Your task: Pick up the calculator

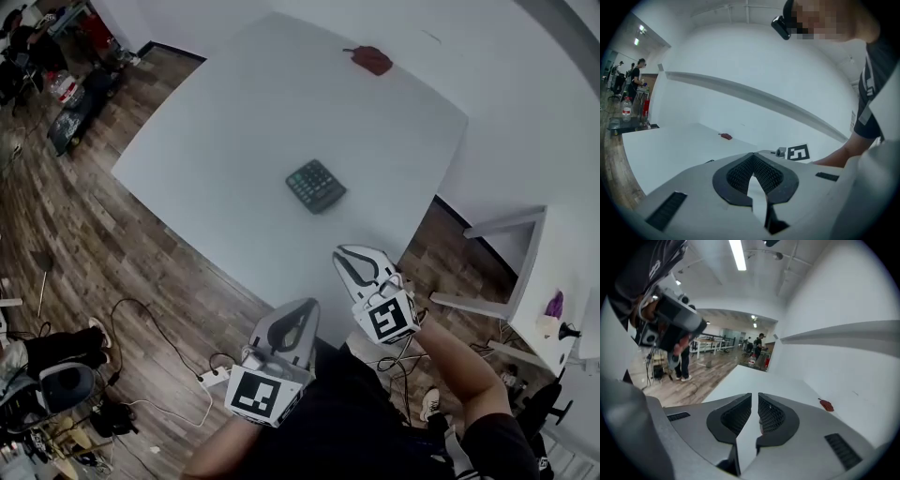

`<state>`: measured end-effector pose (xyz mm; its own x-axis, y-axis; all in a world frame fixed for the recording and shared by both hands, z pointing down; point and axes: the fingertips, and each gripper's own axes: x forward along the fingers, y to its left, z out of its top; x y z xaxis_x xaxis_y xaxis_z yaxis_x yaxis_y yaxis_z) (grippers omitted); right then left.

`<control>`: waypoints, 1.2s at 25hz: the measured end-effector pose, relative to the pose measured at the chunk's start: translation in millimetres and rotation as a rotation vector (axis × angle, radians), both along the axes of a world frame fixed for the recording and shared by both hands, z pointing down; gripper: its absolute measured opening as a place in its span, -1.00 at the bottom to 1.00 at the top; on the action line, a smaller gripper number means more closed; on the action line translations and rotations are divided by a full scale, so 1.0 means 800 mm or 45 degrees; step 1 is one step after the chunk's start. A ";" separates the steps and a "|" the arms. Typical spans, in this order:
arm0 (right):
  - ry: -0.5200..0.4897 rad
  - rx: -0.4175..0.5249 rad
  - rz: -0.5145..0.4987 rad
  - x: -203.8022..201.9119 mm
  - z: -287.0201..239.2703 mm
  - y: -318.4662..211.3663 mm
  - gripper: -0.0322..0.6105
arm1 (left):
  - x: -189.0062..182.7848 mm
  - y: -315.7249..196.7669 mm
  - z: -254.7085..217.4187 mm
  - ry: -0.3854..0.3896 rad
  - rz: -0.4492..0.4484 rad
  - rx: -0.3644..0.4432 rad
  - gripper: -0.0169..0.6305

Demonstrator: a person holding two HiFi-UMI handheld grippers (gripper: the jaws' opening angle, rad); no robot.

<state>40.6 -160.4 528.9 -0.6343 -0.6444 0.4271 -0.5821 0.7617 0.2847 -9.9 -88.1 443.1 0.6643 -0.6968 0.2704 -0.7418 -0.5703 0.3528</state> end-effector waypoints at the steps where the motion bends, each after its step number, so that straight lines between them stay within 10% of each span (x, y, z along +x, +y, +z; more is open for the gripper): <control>1: 0.069 0.027 -0.029 0.002 0.017 -0.013 -0.82 | 0.001 -0.006 0.006 0.000 -0.007 -0.021 -0.93; 16: 0.852 0.471 -0.411 0.018 0.198 -0.111 -0.51 | -0.006 -0.062 0.073 0.043 -0.075 -0.152 -0.93; 30: 1.049 0.649 -0.504 0.006 0.267 -0.149 -0.49 | -0.015 -0.065 0.094 0.051 -0.112 -0.218 -0.93</control>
<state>45.6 -279.2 742.8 -0.4751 -0.6796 0.5590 0.2029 0.5336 0.8211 -21.8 -140.1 518.4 0.6156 -0.6987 0.3645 -0.7695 -0.4330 0.4695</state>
